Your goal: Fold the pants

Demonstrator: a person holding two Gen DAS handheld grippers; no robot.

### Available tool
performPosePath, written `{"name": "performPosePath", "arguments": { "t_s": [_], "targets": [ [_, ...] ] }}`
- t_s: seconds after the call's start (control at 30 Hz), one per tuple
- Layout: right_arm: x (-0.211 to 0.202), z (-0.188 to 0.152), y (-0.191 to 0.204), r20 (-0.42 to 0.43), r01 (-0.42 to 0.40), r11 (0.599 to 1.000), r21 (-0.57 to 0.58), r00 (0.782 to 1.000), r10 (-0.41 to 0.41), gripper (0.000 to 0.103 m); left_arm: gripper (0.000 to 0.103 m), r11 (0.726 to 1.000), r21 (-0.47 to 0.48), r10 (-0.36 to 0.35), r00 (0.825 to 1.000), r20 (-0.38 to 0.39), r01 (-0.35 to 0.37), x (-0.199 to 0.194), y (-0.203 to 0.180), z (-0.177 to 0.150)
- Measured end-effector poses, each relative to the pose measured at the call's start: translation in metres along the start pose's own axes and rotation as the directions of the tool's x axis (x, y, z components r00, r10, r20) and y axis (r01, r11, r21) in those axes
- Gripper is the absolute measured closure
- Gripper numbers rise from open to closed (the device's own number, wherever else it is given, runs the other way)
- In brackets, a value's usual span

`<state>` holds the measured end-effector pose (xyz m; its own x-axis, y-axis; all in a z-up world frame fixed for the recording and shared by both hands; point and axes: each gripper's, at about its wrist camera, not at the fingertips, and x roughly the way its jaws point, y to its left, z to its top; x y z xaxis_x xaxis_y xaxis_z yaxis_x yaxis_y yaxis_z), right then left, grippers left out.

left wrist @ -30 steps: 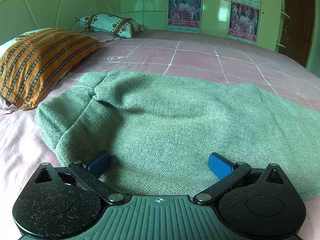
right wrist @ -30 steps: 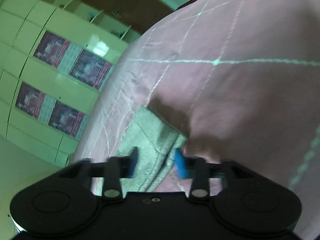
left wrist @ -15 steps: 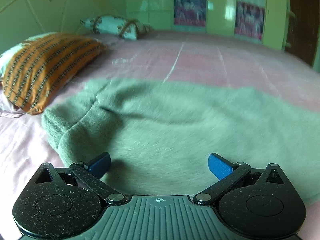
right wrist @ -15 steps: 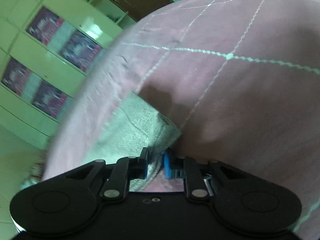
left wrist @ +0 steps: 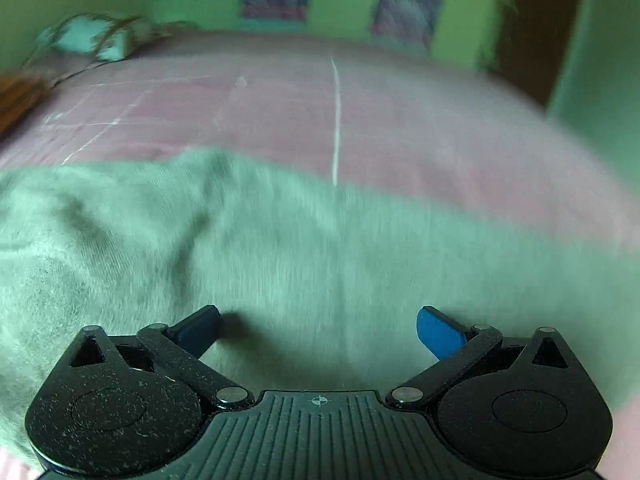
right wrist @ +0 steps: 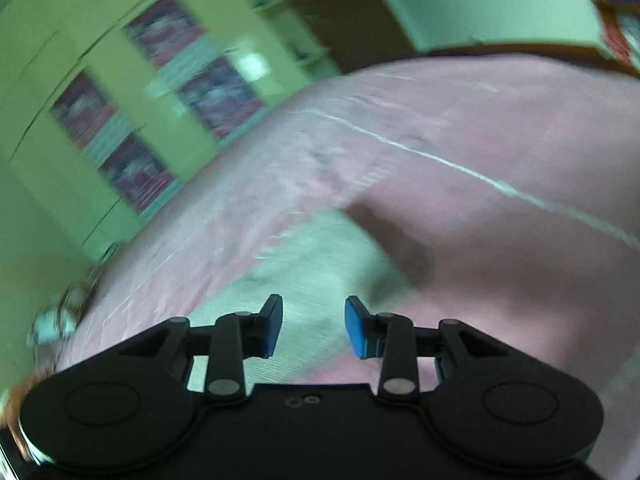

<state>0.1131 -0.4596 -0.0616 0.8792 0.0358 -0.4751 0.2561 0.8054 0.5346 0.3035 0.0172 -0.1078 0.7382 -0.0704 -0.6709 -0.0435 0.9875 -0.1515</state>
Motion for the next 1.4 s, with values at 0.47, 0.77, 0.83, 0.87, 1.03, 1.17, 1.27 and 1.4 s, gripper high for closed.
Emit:
{"name": "performPosePath", "arguments": {
  "t_s": [0.47,0.77,0.83,0.87,1.03,1.17,1.27,1.4],
  "targets": [
    [0.12,0.034,0.063,-0.177,-0.001,0.969,-0.249,0.983,-0.045,0.079,0.0,0.99,0.125,0.062,0.998,-0.021,-0.059,0.034,-0.009,0.001],
    [0.023,0.028,0.01,-0.082,-0.041,0.999,-0.029,0.996,0.038,0.074,0.0,0.99,0.134,0.057,0.997,-0.043,-0.051,0.014,-0.011,0.0],
    [0.005,0.023,-0.004,-0.077,-0.028,0.999,0.016,0.997,0.03,0.074,0.0,0.99,0.133,0.05,0.998,-0.042,-0.044,0.007,-0.012,-0.002],
    [-0.004,0.019,-0.012,-0.069,-0.028,0.999,0.037,0.997,0.03,0.074,0.0,0.99,0.132,0.044,0.998,-0.039,-0.038,0.002,-0.014,-0.004],
    [-0.011,0.004,-0.036,-0.067,-0.034,0.989,0.143,0.997,0.043,0.068,0.0,0.996,0.084,-0.014,1.0,-0.017,0.015,-0.028,-0.029,-0.019],
    [-0.001,-0.001,-0.049,-0.043,-0.076,0.962,0.262,0.995,0.091,0.064,0.0,0.993,0.094,-0.079,0.997,0.011,0.077,-0.043,-0.063,-0.036],
    [0.011,-0.008,-0.055,-0.048,-0.077,0.942,0.328,0.994,0.098,0.064,0.0,0.989,0.09,-0.116,0.993,0.0,0.116,-0.041,-0.095,-0.048],
    [0.02,-0.016,-0.061,-0.062,-0.079,0.93,0.358,0.992,0.108,0.067,0.0,0.986,0.152,-0.062,0.998,-0.017,0.064,-0.027,-0.126,-0.061]
  ]
}}
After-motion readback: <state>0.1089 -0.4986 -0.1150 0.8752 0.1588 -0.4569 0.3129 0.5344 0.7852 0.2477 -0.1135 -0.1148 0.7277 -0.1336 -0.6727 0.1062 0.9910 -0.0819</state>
